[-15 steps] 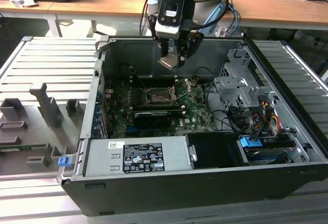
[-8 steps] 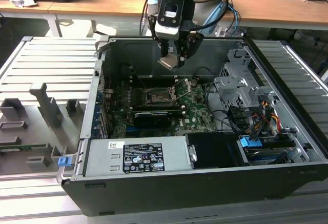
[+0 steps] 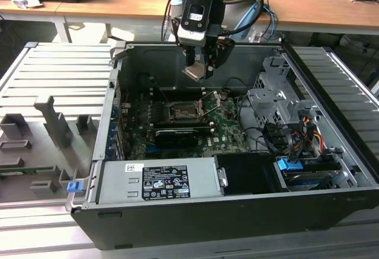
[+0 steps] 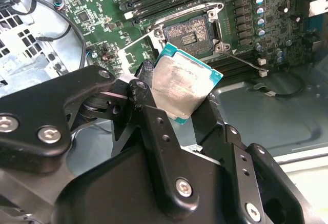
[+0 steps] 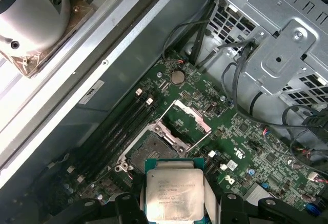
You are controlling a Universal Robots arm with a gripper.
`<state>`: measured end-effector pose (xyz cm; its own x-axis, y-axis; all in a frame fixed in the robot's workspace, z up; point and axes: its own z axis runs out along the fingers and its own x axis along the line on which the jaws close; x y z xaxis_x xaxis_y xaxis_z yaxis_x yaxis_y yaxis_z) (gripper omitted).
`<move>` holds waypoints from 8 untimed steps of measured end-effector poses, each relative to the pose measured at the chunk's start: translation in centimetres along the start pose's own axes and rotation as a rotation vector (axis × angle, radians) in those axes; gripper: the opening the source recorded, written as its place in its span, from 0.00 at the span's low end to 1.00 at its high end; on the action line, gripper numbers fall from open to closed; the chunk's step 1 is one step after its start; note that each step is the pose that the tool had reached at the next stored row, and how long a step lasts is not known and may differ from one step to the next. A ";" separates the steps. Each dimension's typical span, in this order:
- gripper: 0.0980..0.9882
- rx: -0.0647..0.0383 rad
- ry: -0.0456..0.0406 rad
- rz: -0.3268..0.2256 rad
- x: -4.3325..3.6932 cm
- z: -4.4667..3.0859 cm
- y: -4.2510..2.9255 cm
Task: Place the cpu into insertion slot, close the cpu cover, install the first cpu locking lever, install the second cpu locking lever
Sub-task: 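Place the cpu into insertion slot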
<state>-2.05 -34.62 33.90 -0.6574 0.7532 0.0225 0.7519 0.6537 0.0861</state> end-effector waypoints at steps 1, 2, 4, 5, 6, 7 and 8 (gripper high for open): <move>0.50 0.000 0.0001 0.001 0.00 0.01 0.00; 0.50 0.000 0.0001 0.003 0.00 0.01 0.00; 0.50 -0.001 0.0009 0.005 0.00 0.03 0.00; 0.50 -0.002 0.0014 0.006 0.00 0.04 0.00; 0.50 -0.002 0.0019 0.007 0.01 0.05 -0.01; 0.50 -0.003 0.0025 0.007 0.00 0.05 -0.01; 0.50 -0.004 0.0030 0.008 0.00 0.06 -0.01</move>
<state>-2.05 -34.62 33.84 -0.6514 0.7583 0.0263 0.7571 0.6472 0.0894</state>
